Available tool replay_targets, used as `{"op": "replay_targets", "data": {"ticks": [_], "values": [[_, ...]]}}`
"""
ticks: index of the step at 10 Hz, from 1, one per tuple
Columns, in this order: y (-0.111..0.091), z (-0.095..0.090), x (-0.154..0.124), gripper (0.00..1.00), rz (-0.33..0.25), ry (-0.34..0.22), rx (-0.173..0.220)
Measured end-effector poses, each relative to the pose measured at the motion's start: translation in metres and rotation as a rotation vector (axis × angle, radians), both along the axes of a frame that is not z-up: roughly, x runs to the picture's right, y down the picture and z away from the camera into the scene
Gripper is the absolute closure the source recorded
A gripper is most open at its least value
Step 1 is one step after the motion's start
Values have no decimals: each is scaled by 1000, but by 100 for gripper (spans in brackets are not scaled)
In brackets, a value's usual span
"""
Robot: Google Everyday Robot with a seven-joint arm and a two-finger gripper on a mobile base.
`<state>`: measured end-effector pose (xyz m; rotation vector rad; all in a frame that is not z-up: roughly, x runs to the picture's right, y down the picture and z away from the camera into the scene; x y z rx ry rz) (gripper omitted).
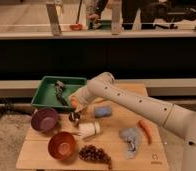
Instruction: Place apple in metal cup
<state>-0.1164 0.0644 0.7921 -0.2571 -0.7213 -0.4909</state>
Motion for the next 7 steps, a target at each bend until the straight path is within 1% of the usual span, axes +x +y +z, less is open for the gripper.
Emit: {"op": "replay_targets", "data": {"ticks": [2, 3, 4, 6, 7], "values": [[-1, 0, -3, 100, -61, -19, -7], [-3, -1, -5, 100, -120, -40, 0], [-5, -4, -7, 100, -186, -68, 15], [-4, -6, -11, 100, -354, -129, 45], [-2, -8, -19, 100, -469, -156, 54]]}}
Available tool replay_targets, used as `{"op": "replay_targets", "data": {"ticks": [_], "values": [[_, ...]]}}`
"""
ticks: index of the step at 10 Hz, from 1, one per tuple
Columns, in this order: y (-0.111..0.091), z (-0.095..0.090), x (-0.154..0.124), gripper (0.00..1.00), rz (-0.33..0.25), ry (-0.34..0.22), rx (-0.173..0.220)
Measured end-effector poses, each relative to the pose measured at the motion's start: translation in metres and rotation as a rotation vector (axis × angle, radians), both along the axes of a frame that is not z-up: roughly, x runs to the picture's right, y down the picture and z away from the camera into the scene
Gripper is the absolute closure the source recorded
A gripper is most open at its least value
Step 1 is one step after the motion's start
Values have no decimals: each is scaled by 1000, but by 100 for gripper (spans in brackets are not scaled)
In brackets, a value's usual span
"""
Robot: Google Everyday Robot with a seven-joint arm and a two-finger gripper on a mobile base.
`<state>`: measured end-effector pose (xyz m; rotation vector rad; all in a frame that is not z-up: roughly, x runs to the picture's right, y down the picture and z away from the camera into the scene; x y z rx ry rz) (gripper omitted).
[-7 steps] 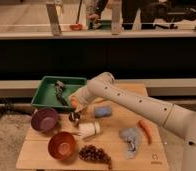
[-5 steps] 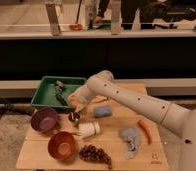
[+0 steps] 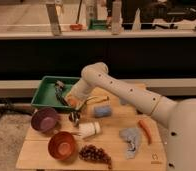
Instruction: Place apple in metal cup
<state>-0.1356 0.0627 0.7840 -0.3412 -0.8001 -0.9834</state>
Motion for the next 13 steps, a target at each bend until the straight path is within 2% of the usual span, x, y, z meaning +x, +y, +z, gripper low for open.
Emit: {"op": "replay_targets", "data": {"ticks": [2, 4, 6, 7, 9, 10, 13], "values": [[4, -3, -3, 100, -126, -27, 28], [15, -4, -10, 100, -339, -110, 84], [26, -8, -9, 100, -477, -184, 108], [31, -9, -10, 100, -518, -188, 102], [38, -8, -11, 100, -564, -148, 102], [41, -8, -10, 100, -567, -118, 110], [49, -9, -8, 100, -553, -76, 117]]}}
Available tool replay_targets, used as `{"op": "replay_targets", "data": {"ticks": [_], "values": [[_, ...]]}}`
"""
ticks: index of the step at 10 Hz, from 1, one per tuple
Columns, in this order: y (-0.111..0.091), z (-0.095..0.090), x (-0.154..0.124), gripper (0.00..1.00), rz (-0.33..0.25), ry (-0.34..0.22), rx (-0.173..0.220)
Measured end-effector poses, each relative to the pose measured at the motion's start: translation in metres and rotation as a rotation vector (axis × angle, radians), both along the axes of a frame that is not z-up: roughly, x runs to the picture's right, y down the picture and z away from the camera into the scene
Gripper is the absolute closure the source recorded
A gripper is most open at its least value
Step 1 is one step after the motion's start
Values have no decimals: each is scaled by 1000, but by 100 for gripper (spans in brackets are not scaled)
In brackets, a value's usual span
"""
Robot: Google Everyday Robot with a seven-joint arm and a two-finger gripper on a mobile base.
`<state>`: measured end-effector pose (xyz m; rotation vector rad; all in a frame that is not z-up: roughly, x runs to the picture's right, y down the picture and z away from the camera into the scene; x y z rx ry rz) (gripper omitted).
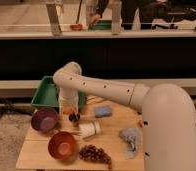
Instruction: Place apple in metal cup
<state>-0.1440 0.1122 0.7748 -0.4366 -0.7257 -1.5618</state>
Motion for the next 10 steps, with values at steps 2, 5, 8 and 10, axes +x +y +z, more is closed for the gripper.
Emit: {"op": "replay_targets", "data": {"ticks": [2, 5, 8, 10], "values": [[4, 1, 3, 100, 9, 20, 3], [10, 8, 12, 100, 23, 56, 2], [14, 11, 20, 100, 41, 72, -13], [17, 10, 21, 100, 47, 68, -28]]}}
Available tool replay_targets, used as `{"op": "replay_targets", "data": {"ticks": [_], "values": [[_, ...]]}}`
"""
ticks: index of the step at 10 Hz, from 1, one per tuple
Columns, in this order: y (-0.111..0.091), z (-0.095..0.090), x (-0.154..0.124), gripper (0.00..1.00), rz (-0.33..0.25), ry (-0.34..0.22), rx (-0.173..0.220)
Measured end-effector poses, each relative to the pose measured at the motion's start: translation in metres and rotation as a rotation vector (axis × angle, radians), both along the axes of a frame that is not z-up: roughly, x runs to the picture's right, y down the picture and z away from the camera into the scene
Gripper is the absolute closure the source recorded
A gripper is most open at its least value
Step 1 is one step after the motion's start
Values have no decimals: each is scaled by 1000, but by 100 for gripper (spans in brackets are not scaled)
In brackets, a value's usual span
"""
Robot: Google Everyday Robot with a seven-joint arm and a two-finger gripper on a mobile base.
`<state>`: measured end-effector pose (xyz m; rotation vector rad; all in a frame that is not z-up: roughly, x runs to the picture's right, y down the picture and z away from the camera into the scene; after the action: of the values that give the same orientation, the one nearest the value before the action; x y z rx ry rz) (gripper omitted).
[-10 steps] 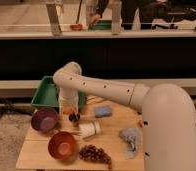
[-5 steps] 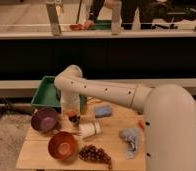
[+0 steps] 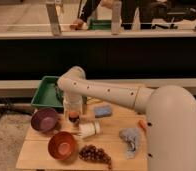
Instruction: Place apple in metal cup
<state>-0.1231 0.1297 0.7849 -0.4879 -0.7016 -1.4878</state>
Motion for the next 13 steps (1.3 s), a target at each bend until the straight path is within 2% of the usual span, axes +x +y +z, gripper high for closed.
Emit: {"op": "replay_targets", "data": {"ticks": [2, 8, 13], "values": [[4, -1, 0, 100, -2, 6, -1], [10, -6, -1, 100, 18, -1, 27], [10, -5, -2, 100, 24, 3, 15]]}}
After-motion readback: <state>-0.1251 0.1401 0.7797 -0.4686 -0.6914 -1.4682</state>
